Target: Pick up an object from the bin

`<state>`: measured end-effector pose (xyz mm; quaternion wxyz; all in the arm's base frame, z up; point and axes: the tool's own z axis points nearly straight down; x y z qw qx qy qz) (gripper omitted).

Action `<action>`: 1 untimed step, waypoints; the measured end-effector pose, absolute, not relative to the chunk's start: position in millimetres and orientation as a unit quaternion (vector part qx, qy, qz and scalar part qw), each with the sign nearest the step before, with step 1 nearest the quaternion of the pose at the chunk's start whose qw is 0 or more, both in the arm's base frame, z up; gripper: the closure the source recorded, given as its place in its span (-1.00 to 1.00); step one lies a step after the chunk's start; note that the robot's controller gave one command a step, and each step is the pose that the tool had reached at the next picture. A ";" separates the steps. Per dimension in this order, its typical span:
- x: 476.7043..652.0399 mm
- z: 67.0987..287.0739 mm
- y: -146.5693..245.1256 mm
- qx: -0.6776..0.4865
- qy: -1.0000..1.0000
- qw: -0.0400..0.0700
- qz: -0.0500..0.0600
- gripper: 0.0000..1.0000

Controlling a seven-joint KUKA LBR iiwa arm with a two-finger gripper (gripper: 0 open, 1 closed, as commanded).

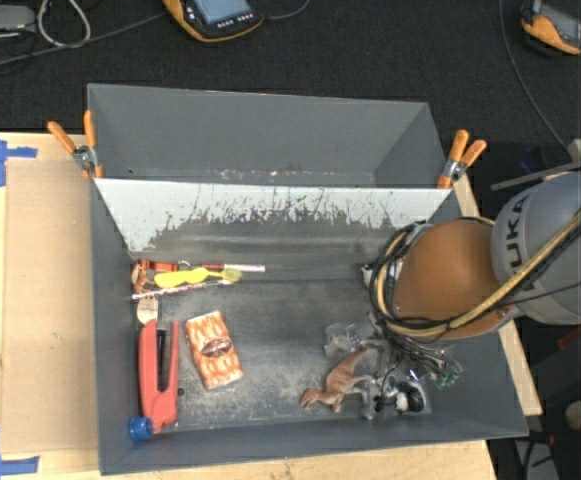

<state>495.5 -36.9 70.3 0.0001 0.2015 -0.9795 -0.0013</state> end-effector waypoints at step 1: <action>501.8 72.7 -45.8 0.163 -0.987 -0.001 -0.004 1.00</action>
Offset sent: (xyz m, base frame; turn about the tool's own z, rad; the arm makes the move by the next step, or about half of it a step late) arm 0.0000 0.0000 0.0000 0.0000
